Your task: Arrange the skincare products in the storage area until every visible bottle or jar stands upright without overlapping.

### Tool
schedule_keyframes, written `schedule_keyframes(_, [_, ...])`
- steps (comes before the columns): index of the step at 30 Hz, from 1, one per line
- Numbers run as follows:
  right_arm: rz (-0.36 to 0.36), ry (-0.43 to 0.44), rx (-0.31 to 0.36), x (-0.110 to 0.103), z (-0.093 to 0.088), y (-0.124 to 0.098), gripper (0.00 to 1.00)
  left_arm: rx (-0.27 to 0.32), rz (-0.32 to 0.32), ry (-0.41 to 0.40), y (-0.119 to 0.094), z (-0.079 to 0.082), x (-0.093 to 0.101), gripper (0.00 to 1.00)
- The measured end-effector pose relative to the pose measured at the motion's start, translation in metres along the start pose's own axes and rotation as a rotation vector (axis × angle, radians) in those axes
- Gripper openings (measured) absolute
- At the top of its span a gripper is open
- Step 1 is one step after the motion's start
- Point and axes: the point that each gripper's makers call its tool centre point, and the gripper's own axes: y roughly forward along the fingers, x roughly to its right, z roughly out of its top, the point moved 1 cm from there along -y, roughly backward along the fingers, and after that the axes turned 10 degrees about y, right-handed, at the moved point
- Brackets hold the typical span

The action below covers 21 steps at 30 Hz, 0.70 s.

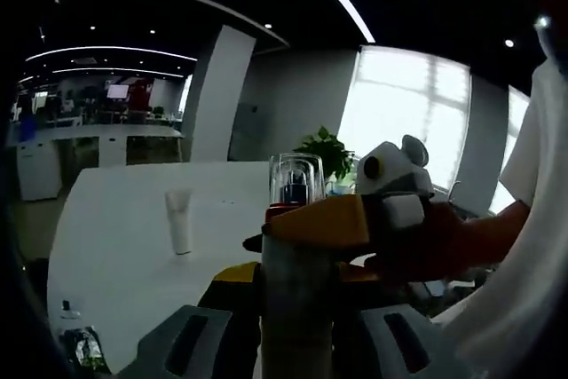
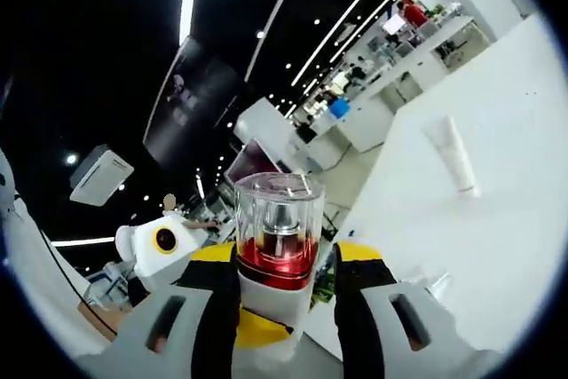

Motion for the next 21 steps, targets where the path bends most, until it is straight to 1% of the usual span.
schedule_keyframes(2, [0.0,-0.001,-0.01,-0.004,-0.001,0.004,0.34,-0.031,0.001,0.054,0.001,-0.004,0.005,0.28])
schedule_keyframes(4, [-0.003,0.003,-0.006,-0.004,0.0,0.005,0.34,-0.035,0.005,0.058,0.003,-0.005,0.008,0.28])
schedule_keyframes(6, [-0.026,-0.01,-0.008,-0.002,0.0,0.005,0.34,-0.033,0.012,0.055,0.004,-0.006,0.007,0.28])
schedule_keyframes(8, [-0.031,0.013,-0.006,0.001,-0.001,0.004,0.34,-0.046,0.023,0.071,0.005,-0.009,0.007,0.28])
schedule_keyframes(10, [-0.032,0.008,-0.007,0.001,-0.002,0.002,0.33,-0.055,0.029,0.085,0.007,-0.01,0.009,0.29])
schedule_keyframes(11, [-0.029,-0.006,-0.009,0.0,-0.003,0.0,0.33,-0.056,0.027,0.089,0.007,-0.011,0.01,0.29])
schedule_keyframes(13, [-0.02,-0.079,-0.006,-0.002,-0.002,-0.002,0.32,-0.057,0.032,0.117,0.009,-0.011,0.011,0.29])
schedule_keyframes(15, [-0.031,-0.124,-0.018,-0.001,-0.003,-0.004,0.32,-0.066,0.026,0.139,0.013,-0.013,0.013,0.3])
schedule_keyframes(16, [-0.037,-0.128,-0.024,-0.001,-0.003,-0.005,0.32,-0.067,0.024,0.13,0.014,-0.013,0.013,0.3])
schedule_keyframes(18, [-0.021,-0.143,-0.013,-0.003,0.001,-0.008,0.31,-0.047,0.015,0.136,0.015,-0.009,0.014,0.3])
schedule_keyframes(21, [-0.011,-0.159,-0.024,-0.004,0.005,-0.009,0.31,-0.029,-0.001,0.139,0.016,-0.005,0.015,0.31])
